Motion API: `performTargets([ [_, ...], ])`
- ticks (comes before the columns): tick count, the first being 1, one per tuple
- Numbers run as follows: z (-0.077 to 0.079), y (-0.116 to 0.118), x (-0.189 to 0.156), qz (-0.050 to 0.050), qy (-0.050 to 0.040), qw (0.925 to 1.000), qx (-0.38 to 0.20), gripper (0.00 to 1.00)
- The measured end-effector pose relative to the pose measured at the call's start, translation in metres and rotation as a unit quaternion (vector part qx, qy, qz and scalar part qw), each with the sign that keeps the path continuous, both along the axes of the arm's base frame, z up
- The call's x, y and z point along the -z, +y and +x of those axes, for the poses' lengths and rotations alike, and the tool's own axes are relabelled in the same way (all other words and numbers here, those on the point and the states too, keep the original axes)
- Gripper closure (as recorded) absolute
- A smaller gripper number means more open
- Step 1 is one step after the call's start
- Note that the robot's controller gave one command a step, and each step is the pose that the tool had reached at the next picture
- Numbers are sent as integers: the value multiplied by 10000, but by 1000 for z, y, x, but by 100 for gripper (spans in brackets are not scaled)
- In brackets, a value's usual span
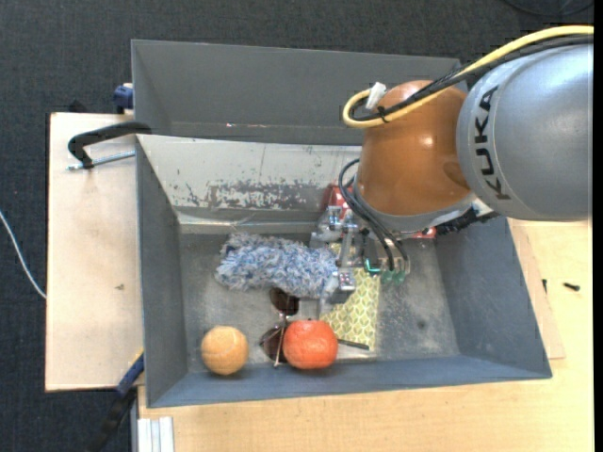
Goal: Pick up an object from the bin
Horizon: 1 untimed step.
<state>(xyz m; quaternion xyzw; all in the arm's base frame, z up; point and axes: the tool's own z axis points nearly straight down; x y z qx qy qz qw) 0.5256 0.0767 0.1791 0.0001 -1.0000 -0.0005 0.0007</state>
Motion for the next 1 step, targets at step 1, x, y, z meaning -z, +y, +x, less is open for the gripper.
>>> performTargets([
  [1,23,47,97,16,-153,9998,-86,100],
])
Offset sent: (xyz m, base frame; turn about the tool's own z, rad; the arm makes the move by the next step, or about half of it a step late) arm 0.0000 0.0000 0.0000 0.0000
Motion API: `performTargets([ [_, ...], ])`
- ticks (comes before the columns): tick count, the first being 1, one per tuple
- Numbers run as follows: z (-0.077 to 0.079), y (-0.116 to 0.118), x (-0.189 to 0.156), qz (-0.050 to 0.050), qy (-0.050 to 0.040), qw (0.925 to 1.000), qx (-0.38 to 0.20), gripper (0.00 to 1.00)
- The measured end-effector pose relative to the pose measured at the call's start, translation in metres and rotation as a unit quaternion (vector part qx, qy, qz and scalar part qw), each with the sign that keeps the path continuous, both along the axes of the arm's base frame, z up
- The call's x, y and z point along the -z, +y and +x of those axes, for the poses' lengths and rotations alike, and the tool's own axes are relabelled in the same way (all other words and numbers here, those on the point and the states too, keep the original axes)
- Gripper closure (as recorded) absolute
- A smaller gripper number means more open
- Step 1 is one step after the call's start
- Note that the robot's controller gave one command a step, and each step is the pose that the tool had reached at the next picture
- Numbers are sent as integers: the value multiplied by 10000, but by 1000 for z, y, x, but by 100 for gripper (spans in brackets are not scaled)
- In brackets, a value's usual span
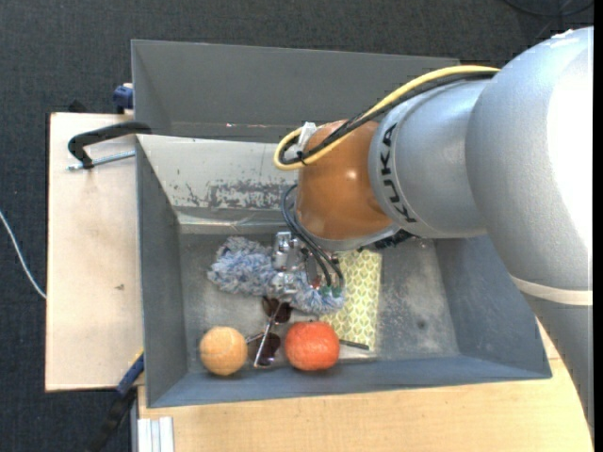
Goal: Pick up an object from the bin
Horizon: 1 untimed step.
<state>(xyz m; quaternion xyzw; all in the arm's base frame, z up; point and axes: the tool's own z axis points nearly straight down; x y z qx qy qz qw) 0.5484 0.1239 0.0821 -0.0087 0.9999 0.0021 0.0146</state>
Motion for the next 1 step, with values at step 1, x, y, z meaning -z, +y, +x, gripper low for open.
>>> performTargets([
  [1,0,0,0,1,0,10000,3,100],
])
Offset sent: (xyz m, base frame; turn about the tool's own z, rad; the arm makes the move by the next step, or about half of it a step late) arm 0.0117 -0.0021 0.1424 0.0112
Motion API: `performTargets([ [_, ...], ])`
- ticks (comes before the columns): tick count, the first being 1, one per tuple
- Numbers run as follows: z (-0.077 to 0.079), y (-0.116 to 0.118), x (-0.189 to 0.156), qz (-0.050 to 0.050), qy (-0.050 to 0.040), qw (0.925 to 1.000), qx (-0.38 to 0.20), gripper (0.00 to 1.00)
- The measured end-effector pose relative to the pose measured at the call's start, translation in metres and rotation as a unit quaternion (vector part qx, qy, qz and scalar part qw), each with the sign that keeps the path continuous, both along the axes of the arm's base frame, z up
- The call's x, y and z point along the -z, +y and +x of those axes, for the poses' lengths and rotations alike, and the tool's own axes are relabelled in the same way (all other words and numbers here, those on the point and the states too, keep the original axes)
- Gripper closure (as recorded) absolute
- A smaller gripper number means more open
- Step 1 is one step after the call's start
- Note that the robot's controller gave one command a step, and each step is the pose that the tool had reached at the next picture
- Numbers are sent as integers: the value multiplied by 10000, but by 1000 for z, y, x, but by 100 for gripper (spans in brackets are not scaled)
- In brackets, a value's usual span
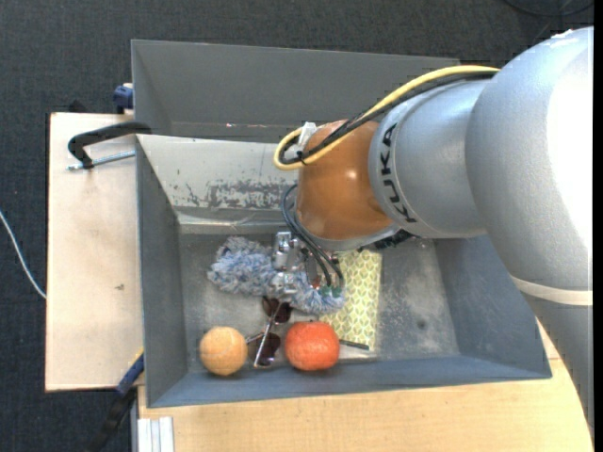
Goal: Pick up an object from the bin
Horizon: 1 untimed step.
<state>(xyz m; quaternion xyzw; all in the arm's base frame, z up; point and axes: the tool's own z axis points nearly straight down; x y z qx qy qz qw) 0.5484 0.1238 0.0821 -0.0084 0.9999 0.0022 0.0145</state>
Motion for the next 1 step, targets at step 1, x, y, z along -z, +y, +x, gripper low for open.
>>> performTargets([
  [1,14,-1,-146,-6,91,9999,48,100],
])
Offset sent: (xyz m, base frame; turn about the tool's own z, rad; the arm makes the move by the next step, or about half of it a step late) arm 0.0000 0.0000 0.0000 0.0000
